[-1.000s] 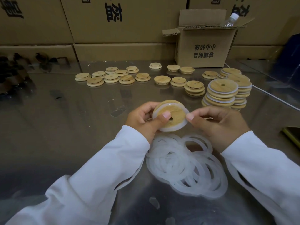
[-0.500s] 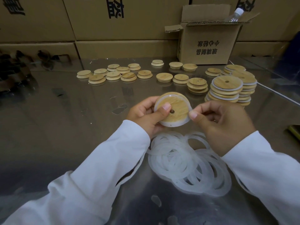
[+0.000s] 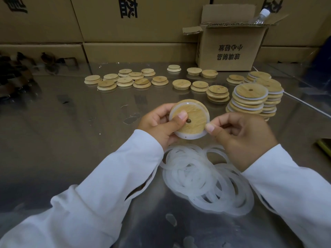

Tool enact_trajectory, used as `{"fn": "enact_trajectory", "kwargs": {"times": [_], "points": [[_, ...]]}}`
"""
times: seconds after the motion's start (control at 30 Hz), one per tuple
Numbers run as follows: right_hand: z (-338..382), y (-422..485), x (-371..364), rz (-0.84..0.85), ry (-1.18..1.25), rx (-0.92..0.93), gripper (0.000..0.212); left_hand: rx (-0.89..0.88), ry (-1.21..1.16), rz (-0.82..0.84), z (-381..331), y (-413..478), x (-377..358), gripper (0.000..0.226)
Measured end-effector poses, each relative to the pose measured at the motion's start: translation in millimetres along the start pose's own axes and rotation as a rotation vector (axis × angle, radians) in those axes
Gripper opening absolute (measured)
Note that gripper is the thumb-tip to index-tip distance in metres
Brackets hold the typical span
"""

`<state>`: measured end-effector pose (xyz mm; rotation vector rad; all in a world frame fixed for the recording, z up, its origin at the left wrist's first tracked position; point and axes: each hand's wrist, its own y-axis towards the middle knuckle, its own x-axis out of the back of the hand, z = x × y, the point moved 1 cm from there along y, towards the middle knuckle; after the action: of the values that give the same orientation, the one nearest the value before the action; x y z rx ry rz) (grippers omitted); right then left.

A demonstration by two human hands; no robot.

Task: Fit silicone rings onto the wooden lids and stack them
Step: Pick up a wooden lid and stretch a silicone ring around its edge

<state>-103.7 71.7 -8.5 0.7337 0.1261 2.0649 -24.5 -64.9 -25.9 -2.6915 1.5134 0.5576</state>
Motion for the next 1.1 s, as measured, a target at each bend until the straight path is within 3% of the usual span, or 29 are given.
{"fn": "enact_trajectory", "kwargs": {"times": [0.2, 0.33, 0.6, 0.73, 0.83, 1.1], "points": [[-3.7, 2.3, 1.5, 0.004, 0.256, -0.067, 0.012, 0.027, -0.040, -0.026, 1.8, -3.9, -4.1, 0.012], [-6.3, 0.8, -5.7, 0.008, 0.296, -0.124, 0.006, 0.056, -0.054, -0.092, 1.9, -4.2, -5.7, 0.010], [-10.3, -1.8, -10.4, -0.021, 0.114, -0.118, 0.009, 0.041, 0.014, -0.130, 0.4, -6.3, -7.7, 0.012], [-13.4, -1.9, -7.4, -0.030, -0.073, -0.057, 0.011, -0.037, 0.394, -0.107, 2.4, -8.4, -6.7, 0.014], [-11.5, -3.8, -7.4, -0.045, -0.192, 0.012, 0.014, -0.042, 0.503, -0.072, 2.6, -10.2, -7.2, 0.015], [-8.3, 0.1, -1.4, -0.044, -0.276, 0.077, 0.024, -0.093, 0.483, -0.063, -2.7, -9.1, -7.4, 0.013]]}}
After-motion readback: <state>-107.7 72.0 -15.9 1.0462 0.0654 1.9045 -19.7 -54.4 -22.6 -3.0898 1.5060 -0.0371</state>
